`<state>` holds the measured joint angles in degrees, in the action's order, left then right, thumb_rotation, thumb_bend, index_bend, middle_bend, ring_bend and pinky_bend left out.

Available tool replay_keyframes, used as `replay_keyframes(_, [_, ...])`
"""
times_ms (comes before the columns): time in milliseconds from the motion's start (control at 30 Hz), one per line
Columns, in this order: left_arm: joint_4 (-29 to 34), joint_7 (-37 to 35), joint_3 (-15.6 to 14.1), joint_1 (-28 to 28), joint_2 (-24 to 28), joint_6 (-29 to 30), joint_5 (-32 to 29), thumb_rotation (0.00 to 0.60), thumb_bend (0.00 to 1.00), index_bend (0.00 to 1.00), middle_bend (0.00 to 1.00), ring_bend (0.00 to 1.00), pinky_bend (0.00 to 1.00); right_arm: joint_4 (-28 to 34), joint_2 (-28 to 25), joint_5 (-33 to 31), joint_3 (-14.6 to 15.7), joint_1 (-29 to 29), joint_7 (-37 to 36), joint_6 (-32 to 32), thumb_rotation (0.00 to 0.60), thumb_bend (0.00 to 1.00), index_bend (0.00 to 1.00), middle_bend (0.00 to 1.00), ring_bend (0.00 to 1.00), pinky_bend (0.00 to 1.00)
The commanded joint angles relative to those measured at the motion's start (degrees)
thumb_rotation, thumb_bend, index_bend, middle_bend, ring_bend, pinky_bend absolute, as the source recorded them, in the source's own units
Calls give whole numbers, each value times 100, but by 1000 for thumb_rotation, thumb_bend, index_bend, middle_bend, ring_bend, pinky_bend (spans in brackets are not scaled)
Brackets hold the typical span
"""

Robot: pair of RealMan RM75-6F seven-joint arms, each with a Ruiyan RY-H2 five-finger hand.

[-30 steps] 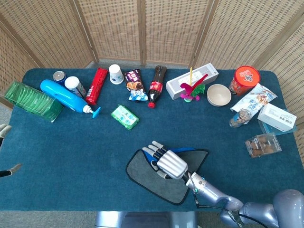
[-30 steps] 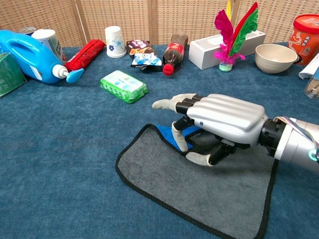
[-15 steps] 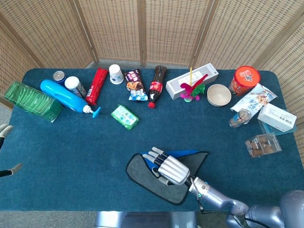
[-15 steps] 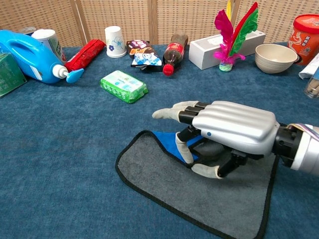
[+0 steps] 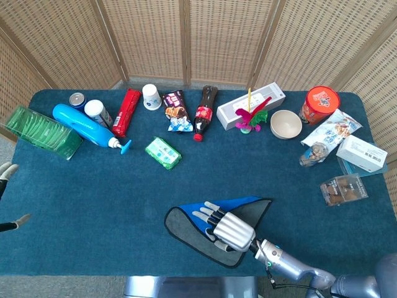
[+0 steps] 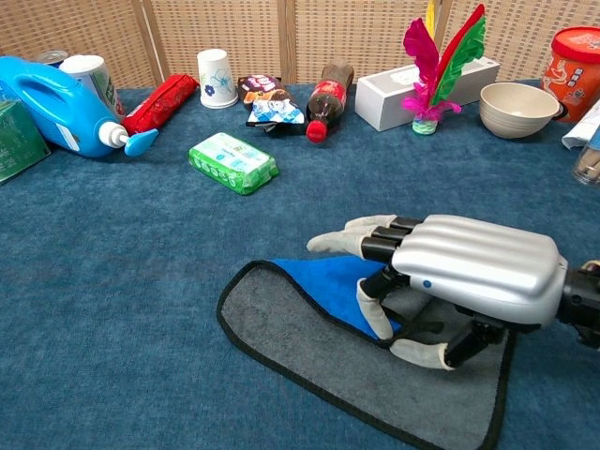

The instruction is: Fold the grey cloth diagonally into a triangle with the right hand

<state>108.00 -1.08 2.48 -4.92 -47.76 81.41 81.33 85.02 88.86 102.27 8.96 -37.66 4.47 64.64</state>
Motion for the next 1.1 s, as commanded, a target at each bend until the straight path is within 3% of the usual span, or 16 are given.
replay_keyframes(33, [5,14,-2,-2,-4,-4,-2,600,219,57,0,0,0,41,-24,26,50,56,37,12,600,523,661,5,0,0])
replay_keyframes(1100, [23,51,-21,-12,-14,-10,21,600,218,57,0,0,0,260,-128,298,408,428,328,-125,600,523,662,6,0,0])
